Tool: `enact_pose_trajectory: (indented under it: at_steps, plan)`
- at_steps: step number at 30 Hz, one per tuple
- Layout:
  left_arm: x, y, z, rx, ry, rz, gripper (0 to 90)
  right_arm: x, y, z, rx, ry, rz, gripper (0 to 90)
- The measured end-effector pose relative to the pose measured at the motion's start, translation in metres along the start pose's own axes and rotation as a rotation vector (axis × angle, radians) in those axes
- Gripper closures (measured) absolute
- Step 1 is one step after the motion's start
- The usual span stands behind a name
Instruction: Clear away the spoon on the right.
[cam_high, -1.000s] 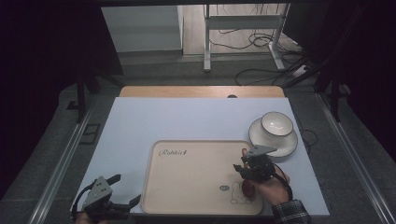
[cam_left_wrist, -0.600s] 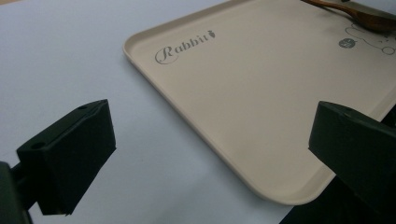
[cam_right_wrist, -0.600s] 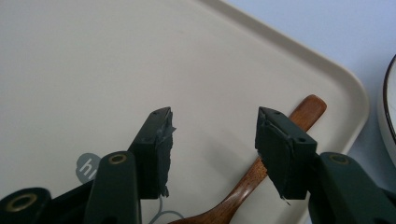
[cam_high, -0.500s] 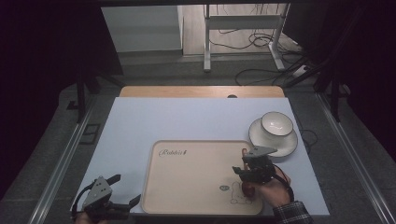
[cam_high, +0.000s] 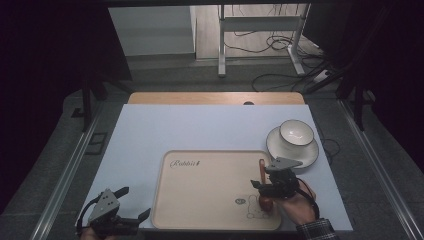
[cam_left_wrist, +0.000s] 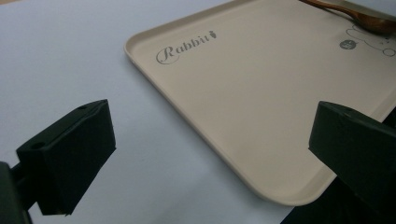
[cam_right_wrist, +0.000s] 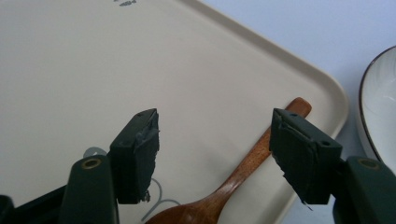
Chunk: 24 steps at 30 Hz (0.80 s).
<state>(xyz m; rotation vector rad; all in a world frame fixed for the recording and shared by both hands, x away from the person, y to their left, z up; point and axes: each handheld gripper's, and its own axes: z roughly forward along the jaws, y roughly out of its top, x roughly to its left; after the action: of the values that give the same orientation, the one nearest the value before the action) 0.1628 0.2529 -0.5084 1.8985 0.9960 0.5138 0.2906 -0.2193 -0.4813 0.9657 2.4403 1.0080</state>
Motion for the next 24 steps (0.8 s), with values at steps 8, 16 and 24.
enact_pose_trajectory:
  at_steps: [8,16,24]
  plan:
    - [0.000,0.000,0.000,-0.002,0.001,-0.002,0.3,-0.001,-0.004,-0.008,-0.032,-0.008,-0.001,28.0]
    - [0.000,0.000,0.000,-0.001,-0.001,-0.003,0.2,0.000,-0.011,-0.014,-0.042,-0.019,-0.004,23.3]
    - [0.000,0.000,0.000,-0.002,0.000,-0.005,0.3,0.002,-0.017,-0.020,-0.056,-0.027,-0.001,18.5]
